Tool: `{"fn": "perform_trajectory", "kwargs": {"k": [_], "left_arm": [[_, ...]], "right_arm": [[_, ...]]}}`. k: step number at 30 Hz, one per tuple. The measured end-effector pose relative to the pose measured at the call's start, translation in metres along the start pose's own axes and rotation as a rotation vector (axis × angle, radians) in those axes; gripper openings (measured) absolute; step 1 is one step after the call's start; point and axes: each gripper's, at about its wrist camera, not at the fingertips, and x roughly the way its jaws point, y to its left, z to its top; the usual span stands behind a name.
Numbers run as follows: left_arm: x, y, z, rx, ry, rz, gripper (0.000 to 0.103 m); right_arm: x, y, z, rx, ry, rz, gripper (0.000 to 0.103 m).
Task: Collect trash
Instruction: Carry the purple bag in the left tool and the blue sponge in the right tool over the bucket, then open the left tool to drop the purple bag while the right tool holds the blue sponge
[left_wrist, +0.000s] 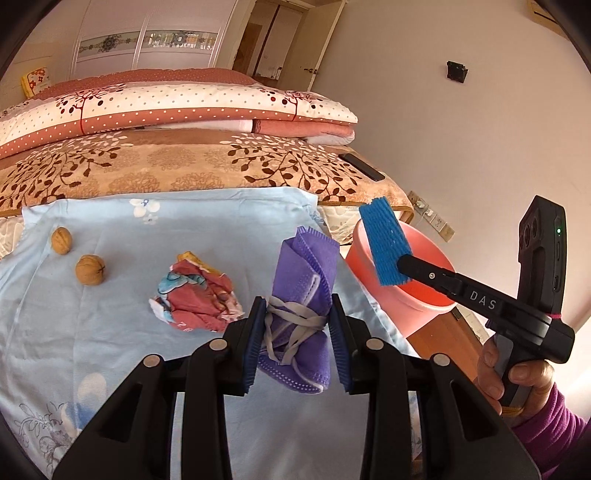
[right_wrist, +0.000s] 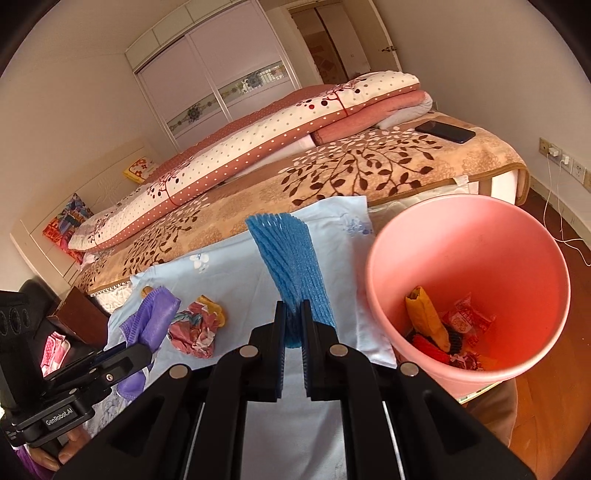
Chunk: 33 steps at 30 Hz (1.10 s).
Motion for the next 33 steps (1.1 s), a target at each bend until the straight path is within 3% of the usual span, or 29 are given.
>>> {"fn": "perform_trajectory", "kwargs": {"k": [11,33], "left_arm": [[0.024,-0.038,0.013,0.038,-0.006,-0.032,0.034],[0.078,-0.099,0.037,0.104,0.019,-0.080,0.034]], "right_arm": [[-0.020,-0.027,0.001,0.012,-0.061,-0.077,0.007],[-0.032,-0.088,0.001,0.136,-0.103,-0.144,0.007]]}}
